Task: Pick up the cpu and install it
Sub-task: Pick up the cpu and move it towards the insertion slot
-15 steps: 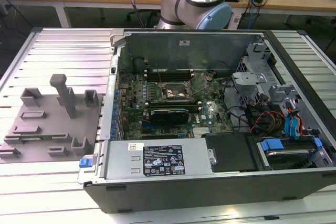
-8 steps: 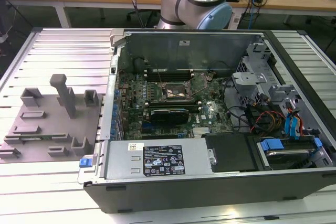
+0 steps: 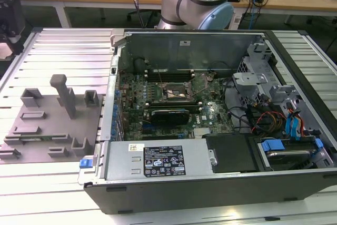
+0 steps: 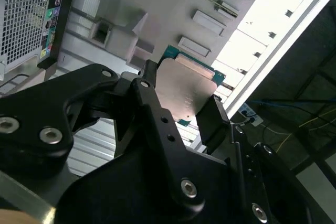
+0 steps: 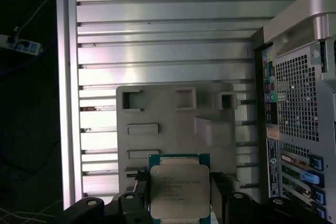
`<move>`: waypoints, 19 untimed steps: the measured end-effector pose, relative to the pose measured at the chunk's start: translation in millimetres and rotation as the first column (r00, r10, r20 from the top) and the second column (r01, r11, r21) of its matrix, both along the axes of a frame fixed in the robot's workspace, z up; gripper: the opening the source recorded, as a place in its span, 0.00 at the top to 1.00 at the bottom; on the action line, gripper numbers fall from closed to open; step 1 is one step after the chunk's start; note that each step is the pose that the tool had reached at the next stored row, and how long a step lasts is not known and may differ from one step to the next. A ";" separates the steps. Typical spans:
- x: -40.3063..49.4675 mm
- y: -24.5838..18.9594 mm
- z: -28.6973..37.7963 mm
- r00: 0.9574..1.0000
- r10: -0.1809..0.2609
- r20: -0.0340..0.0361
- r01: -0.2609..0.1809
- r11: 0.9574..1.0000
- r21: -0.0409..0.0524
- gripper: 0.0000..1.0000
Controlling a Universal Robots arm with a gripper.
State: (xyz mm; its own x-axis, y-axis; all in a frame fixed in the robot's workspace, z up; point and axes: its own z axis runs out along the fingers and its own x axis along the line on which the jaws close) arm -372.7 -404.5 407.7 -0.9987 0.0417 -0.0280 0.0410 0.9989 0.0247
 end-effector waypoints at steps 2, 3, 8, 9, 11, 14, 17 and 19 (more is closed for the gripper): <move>5.0 0.0 0.0 1.000 0.000 0.000 0.000 1.000 0.000 0.45; 8.7 0.0 0.0 1.000 0.000 0.000 0.000 1.000 0.000 0.45; 22.8 0.0 0.0 1.000 0.000 0.000 0.000 1.000 0.000 0.45; 25.2 0.0 -0.1 1.000 0.000 0.000 0.000 1.000 0.000 0.45; 29.4 0.0 0.0 1.000 0.000 0.000 0.000 1.000 0.000 0.45; 35.2 0.0 0.0 1.000 0.000 0.000 0.000 1.000 0.000 0.45; 42.6 0.0 0.0 1.000 0.000 0.000 0.000 1.000 0.000 0.45; 48.2 0.0 0.0 1.000 0.000 0.000 0.000 1.000 0.000 0.45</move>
State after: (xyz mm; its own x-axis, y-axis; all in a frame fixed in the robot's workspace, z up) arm -324.5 -404.5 407.7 -0.9987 0.0418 -0.0279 0.0411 0.9988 0.0247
